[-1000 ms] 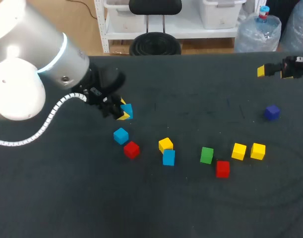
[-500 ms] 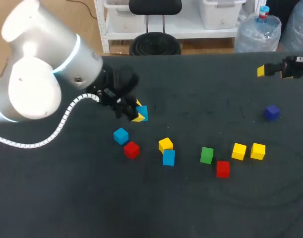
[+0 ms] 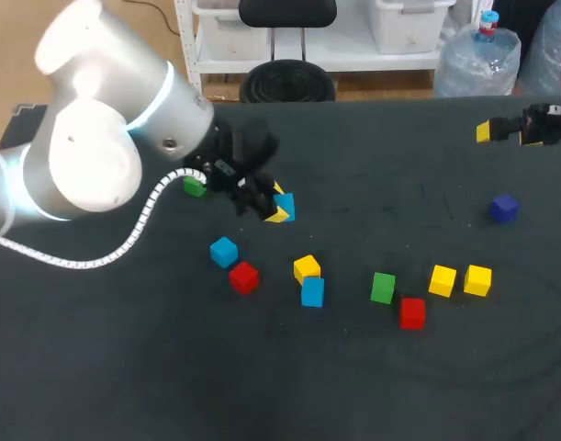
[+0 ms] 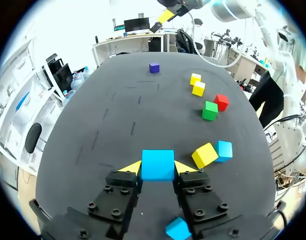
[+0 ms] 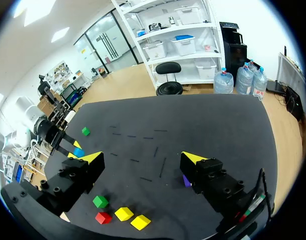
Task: Place the blue cubes, place green cubes on the blue cubes, place the yellow cubes on the green cubes, then place the red cubes on the yellow cubes, and place purple cube on the red cubes.
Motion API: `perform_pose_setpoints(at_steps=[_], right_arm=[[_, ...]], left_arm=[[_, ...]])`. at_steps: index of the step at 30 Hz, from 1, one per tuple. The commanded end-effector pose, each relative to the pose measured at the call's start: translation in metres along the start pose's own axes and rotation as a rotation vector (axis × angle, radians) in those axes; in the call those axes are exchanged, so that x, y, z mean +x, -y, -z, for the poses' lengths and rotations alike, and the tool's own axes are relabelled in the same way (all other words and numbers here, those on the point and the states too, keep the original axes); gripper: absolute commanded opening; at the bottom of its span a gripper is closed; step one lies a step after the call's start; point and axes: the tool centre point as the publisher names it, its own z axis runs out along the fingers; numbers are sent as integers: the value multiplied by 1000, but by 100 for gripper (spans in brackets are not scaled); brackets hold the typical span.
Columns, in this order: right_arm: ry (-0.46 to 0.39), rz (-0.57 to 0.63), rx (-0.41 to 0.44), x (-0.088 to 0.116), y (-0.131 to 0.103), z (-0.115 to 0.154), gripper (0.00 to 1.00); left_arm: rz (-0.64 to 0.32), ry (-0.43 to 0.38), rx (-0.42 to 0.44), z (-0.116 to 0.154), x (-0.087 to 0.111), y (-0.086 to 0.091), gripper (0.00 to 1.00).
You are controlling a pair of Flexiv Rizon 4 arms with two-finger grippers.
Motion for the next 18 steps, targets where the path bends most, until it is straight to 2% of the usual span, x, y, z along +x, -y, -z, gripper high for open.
perform_pose_setpoints(at_steps=[1,12,18], right_arm=[[1,-1,7,0,-1,0,100],[1,-1,7,0,-1,0,100],[1,-1,7,0,-1,0,100]], left_arm=[[0,-2,21,-12,-3,-10,0],[-7,4,23,-28,-6,-24,0],[3,12,26,-33,-4,-26,0]])
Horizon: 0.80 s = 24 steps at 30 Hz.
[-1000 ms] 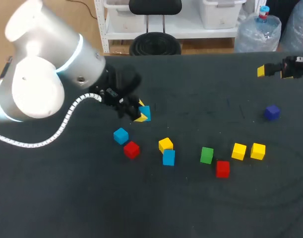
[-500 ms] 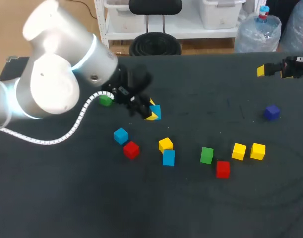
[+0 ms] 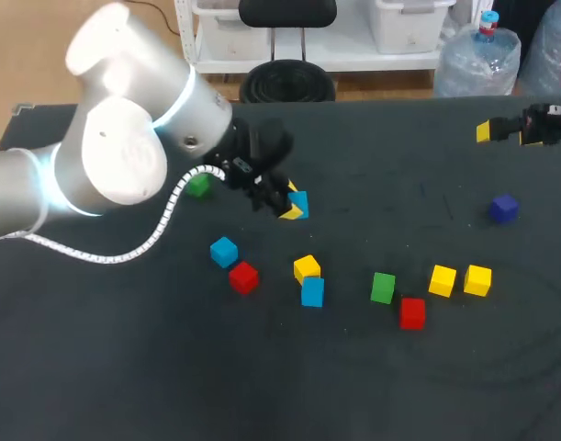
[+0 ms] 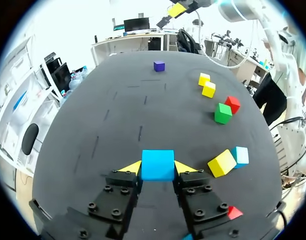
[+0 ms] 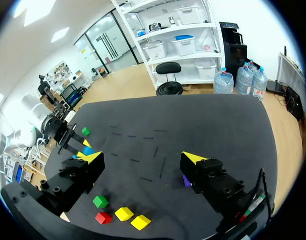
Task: Place the blue cubes, place green cubes on the blue cubes, place the yellow cubes on the green cubes, then place the red cubes on the yellow cubes, and place purple cube on the red cubes.
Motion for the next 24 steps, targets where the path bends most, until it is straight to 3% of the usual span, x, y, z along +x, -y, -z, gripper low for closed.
perform_pose_setpoints(at_steps=[1,24], right_arm=[[1,-1,7,0,-1,0,100],[1,-1,7,0,-1,0,100]], left_arm=[[0,2,10,-6,3,-5,0],[19,-23,36,-19,21,0,0]])
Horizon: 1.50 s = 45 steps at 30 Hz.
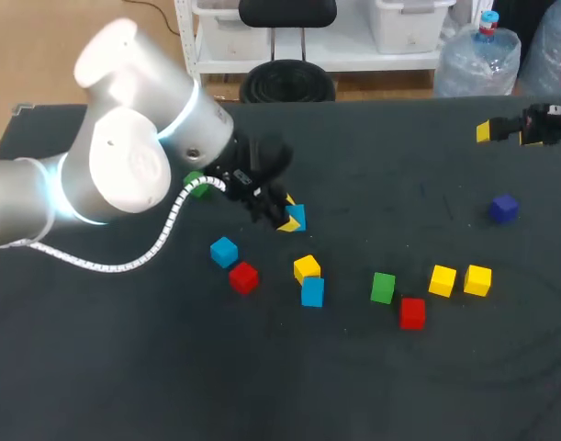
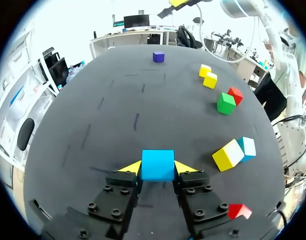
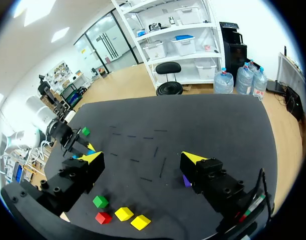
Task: Place the blue cubes, place green cubes on the blue cubes, place the yellow cubes on the green cubes, then place the red cubes on the yellow cubes, and place purple cube on the red cubes.
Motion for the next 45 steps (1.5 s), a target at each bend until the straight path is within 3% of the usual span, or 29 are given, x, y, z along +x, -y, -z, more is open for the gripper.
perform_pose_setpoints(at_steps=[1,45], right_arm=[[1,-1,7,0,-1,0,100],[1,-1,7,0,-1,0,100]], left_arm=[[2,-2,8,-2,1,-3,0],[-35,-17,21,-5,6,-10,0]])
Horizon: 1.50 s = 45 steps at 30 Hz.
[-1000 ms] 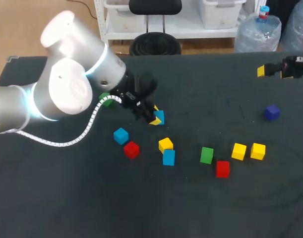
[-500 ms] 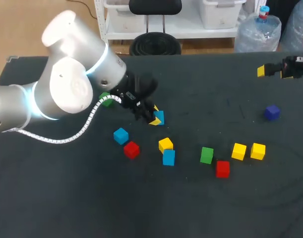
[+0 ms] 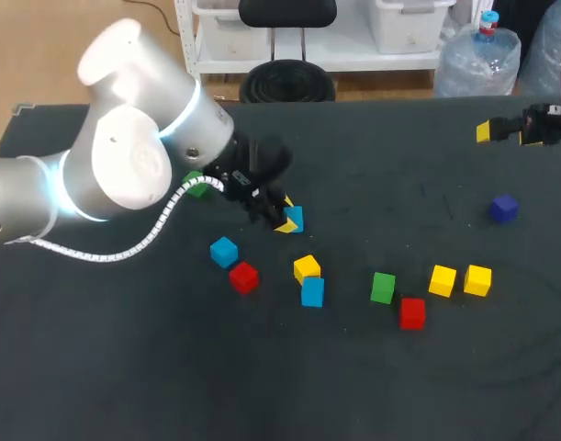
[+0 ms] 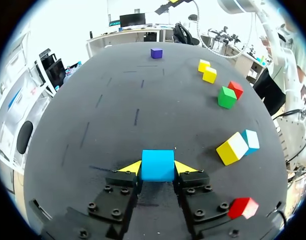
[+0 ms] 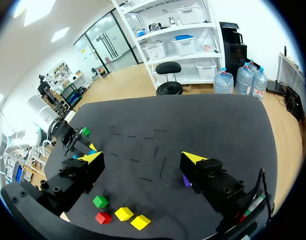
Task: Place the blue cubes, place green cubes on the blue cubes, place the yellow cubes on the green cubes, then place the red cubes on the yellow cubes, and place purple cube on the red cubes.
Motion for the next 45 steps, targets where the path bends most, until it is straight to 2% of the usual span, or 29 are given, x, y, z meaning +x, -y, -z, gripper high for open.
perform_pose_setpoints(at_steps=[1,29,32,36,39,42,45], right_arm=[[1,-1,7,0,-1,0,100],[1,-1,7,0,-1,0,100],[1,-1,7,0,-1,0,100],[1,-1,7,0,-1,0,100],[1,-1,7,0,-1,0,100],[1,-1,7,0,-1,0,100],[1,-1,7,0,-1,0,100]], left_arm=[[-3,-1,7,-1,0,-5,0],[-8,-12,1,-2,0,-7,0],[-6,-14,-5,-3,0,-7,30],[-4,-14,-11,-3,-1,-7,60],[-2,-15,-13,-3,-1,-7,74],[-3,-17,-14,-3,-1,-7,78],[-5,-16,-13,-3,-2,-6,69]])
